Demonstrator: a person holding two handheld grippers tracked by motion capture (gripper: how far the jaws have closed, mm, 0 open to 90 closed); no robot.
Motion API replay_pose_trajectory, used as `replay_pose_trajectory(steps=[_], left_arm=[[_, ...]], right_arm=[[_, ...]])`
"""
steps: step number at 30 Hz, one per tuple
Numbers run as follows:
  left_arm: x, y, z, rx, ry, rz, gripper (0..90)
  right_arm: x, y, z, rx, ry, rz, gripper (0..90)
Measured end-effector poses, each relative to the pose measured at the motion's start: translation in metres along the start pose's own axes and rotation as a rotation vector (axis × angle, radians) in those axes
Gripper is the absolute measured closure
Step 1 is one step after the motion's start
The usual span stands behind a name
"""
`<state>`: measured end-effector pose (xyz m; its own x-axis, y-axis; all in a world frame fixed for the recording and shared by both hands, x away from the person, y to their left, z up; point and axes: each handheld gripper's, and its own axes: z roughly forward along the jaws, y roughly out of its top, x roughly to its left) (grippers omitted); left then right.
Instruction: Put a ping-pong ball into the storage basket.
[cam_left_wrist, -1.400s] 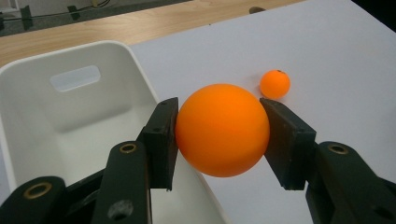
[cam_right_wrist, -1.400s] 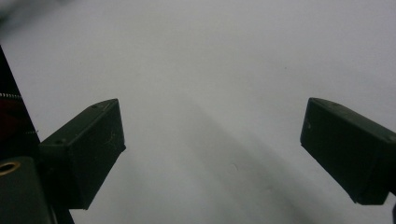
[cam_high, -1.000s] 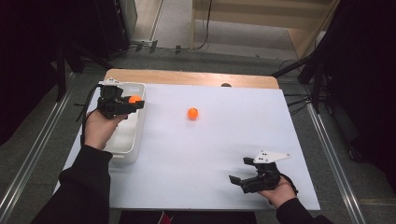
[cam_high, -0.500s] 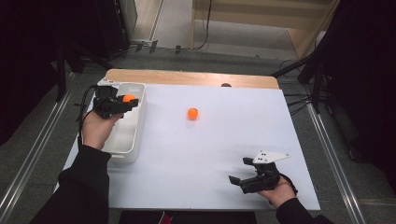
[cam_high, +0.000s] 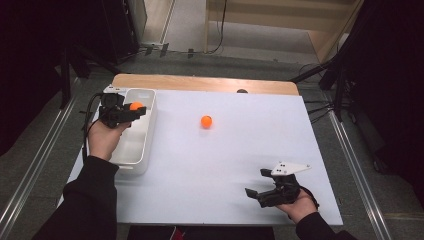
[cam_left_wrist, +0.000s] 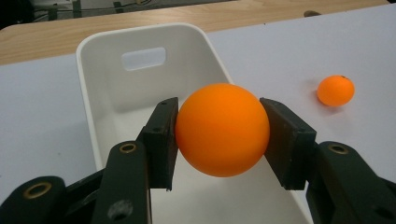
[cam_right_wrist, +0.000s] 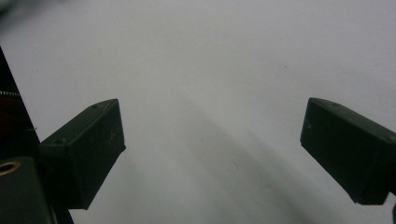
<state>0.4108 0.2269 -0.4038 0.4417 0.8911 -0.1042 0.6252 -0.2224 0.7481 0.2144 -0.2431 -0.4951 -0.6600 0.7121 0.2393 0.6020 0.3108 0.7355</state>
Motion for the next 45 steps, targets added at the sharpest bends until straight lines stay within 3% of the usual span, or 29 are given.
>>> replay_pose_trajectory(steps=[13, 20, 29, 35, 42, 45], left_arm=[[0.003, -0.006, 0.012, 0.045, 0.02, -0.03, 50.0], [0.0, -0.006, 0.013, 0.043, 0.03, -0.025, 49.5], [0.0, -0.003, 0.008, 0.019, 0.008, -0.035, 45.4], [-0.005, 0.003, 0.0, 0.012, -0.043, -0.034, 38.6], [-0.01, 0.009, -0.004, 0.02, -0.161, -0.042, 29.0], [-0.016, 0.011, -0.005, 0.024, -0.174, -0.024, 28.9]], right_arm=[[0.0, 0.0, 0.0, 0.002, 0.001, -0.004, 5.1], [0.0, 0.0, 0.001, 0.004, 0.002, -0.003, 5.1], [0.0, 0.0, 0.001, 0.006, 0.002, -0.003, 5.1], [0.0, 0.0, 0.001, 0.001, 0.002, -0.006, 5.1], [0.0, 0.0, 0.001, 0.0, 0.001, -0.007, 5.1], [0.0, 0.0, 0.001, 0.003, 0.003, -0.005, 5.1]])
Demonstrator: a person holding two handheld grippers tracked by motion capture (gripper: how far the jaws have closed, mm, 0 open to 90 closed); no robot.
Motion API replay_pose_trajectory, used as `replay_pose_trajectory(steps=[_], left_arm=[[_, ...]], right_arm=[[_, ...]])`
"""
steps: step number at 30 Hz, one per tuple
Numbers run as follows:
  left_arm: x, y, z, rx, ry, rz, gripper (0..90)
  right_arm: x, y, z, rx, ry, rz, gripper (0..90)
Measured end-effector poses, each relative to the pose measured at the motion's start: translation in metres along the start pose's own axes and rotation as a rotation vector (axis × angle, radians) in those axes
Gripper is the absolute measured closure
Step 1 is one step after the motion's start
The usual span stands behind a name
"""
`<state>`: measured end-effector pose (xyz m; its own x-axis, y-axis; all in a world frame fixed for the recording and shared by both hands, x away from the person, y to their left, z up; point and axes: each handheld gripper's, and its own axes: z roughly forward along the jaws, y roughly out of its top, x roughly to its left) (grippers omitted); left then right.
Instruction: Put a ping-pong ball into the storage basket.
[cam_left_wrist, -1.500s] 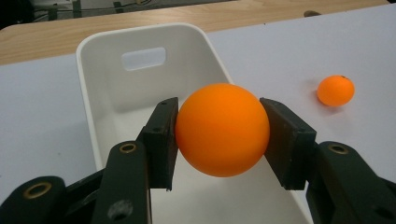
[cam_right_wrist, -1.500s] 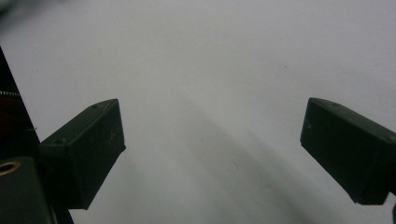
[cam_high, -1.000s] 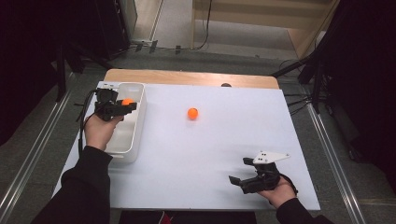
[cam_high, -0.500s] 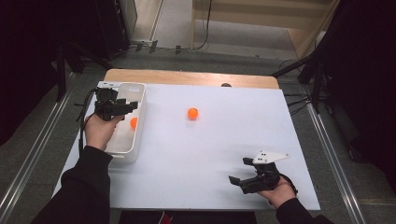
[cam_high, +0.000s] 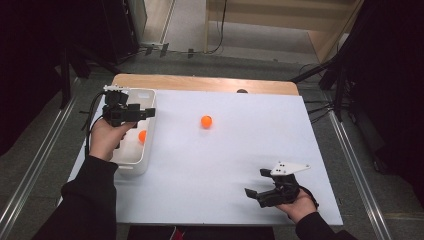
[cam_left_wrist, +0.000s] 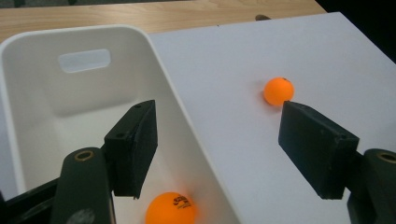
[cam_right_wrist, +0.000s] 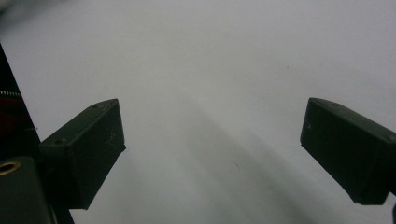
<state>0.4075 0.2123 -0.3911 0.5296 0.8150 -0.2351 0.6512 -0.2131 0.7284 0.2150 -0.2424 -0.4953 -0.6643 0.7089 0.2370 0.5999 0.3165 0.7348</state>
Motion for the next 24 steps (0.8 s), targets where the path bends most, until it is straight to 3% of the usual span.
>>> replay_pose_trajectory(steps=[16, 24], left_arm=[[-0.025, 0.006, -0.002, -0.003, -0.109, 0.054, 25.7], [-0.038, 0.005, 0.0, -0.014, -0.127, 0.096, 25.7]], right_arm=[[-0.001, 0.0, 0.0, -0.003, 0.001, -0.004, 5.1], [0.0, 0.001, 0.001, -0.002, 0.0, -0.003, 5.1]])
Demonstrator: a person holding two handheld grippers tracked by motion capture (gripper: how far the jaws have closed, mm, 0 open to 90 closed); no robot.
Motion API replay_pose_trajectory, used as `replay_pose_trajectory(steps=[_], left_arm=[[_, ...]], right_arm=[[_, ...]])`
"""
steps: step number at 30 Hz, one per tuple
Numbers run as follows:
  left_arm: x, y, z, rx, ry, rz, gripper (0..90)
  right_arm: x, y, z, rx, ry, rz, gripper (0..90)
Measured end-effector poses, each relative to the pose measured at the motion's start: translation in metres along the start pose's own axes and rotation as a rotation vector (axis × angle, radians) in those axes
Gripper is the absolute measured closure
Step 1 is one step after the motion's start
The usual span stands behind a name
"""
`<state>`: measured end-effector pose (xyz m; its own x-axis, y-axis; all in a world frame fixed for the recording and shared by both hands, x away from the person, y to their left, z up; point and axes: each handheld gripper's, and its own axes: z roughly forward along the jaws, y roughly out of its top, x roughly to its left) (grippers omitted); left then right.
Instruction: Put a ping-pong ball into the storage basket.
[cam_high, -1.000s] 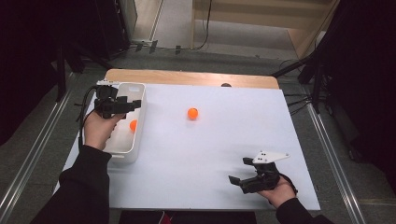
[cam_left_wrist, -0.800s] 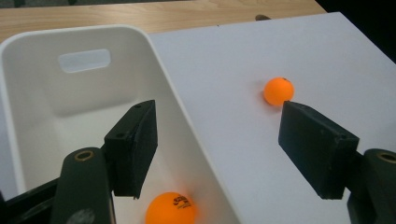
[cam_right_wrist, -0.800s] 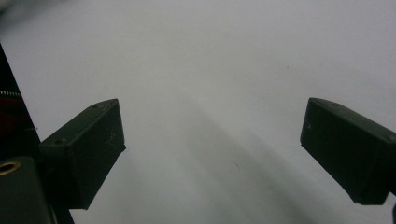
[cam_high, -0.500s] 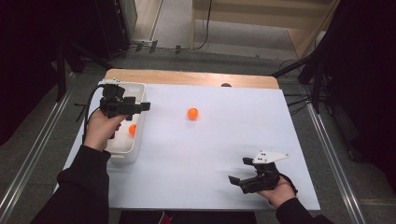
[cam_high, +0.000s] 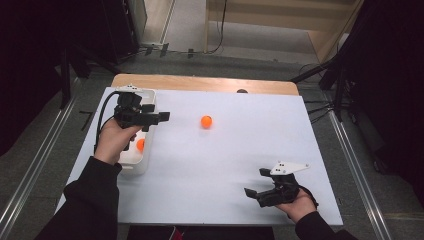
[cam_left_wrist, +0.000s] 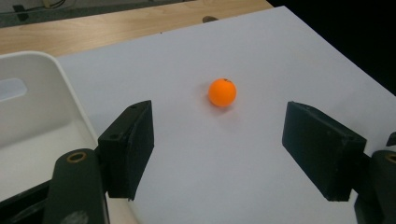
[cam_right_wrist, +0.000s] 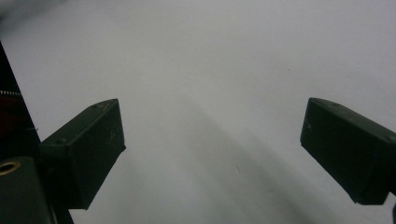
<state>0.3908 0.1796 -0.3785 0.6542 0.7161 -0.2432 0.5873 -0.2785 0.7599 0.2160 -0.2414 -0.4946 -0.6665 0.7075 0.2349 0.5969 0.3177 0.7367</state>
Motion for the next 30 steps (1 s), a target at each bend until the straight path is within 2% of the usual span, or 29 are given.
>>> replay_pose_trajectory(steps=[7, 12, 19, 30], left_arm=[[-0.004, -0.001, 0.004, 0.004, -0.008, 0.001, 25.8], [-0.011, -0.001, 0.01, 0.018, -0.018, 0.026, 25.9], [-0.019, -0.001, 0.015, 0.011, -0.027, 0.045, 25.9], [-0.028, -0.005, 0.028, 0.017, -0.036, 0.054, 25.9]], right_arm=[[-0.001, 0.0, 0.0, -0.001, 0.001, -0.001, 5.1], [-0.001, -0.001, -0.001, -0.005, -0.001, -0.002, 5.1], [-0.001, -0.001, -0.002, -0.007, 0.001, 0.01, 5.1], [-0.004, -0.001, -0.002, -0.019, -0.008, 0.022, 5.1]])
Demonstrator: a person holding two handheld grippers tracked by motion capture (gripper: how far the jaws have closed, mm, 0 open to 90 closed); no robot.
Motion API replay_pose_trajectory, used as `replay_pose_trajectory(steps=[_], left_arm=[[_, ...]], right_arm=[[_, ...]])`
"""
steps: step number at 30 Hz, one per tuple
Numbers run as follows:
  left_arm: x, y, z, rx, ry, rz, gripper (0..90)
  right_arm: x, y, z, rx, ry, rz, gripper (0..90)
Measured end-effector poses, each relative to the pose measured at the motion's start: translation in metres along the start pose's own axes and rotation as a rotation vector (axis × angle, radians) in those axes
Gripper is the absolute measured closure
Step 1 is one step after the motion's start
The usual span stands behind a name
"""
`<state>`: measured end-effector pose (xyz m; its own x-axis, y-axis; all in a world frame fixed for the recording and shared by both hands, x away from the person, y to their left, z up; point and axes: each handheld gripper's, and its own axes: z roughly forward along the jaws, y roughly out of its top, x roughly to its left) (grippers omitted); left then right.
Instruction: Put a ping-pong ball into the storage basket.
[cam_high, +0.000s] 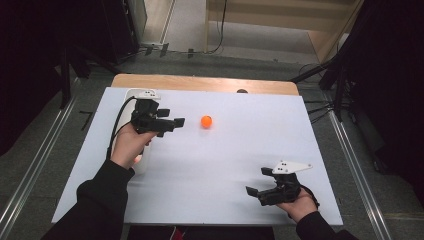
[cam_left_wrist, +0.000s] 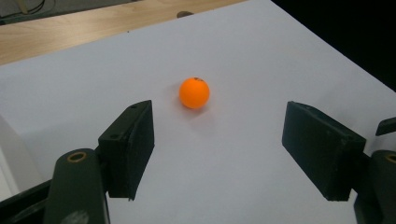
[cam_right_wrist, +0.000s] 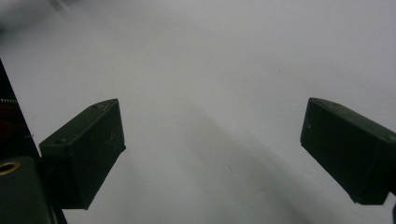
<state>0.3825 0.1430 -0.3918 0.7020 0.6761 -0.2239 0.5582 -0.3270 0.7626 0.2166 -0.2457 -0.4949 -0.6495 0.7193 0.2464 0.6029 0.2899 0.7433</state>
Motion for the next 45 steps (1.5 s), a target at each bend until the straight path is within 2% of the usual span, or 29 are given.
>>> replay_pose_trajectory(steps=[5, 10, 15, 16, 24, 27, 30, 31, 40, 45], left_arm=[[-0.004, -0.002, 0.006, 0.01, 0.006, 0.008, 25.9], [-0.006, -0.004, 0.011, -0.003, 0.018, 0.016, 25.9], [-0.007, -0.005, 0.012, -0.009, 0.017, 0.007, 25.9], [-0.009, -0.006, 0.015, -0.012, 0.014, 0.0, 25.9], [-0.018, -0.008, 0.024, -0.008, 0.018, 0.022, 25.9], [-0.022, -0.009, 0.028, -0.017, 0.032, 0.025, 25.9], [-0.025, -0.011, 0.032, -0.036, 0.021, 0.004, 25.8], [-0.026, -0.012, 0.034, -0.04, 0.018, -0.007, 25.8], [-0.037, -0.018, 0.052, -0.017, 0.05, 0.034, 25.9], [-0.036, -0.02, 0.065, -0.008, 0.061, 0.015, 25.8]], right_arm=[[0.0, 0.0, 0.0, 0.0, -0.004, -0.001, 5.1], [-0.001, 0.0, 0.001, 0.006, -0.013, -0.002, 5.1], [-0.001, -0.001, 0.0, 0.004, -0.018, -0.001, 5.1], [-0.001, -0.001, 0.0, 0.004, -0.021, -0.003, 5.1], [-0.001, -0.001, 0.0, 0.001, -0.028, -0.004, 5.1], [-0.001, -0.001, 0.0, 0.003, -0.03, -0.004, 5.1], [-0.001, -0.001, 0.0, 0.007, -0.032, 0.002, 5.1], [-0.001, -0.001, 0.0, 0.008, -0.03, 0.004, 5.1], [-0.001, -0.002, 0.0, 0.006, -0.032, 0.004, 5.1], [-0.001, -0.002, -0.001, 0.006, -0.035, 0.009, 5.1]])
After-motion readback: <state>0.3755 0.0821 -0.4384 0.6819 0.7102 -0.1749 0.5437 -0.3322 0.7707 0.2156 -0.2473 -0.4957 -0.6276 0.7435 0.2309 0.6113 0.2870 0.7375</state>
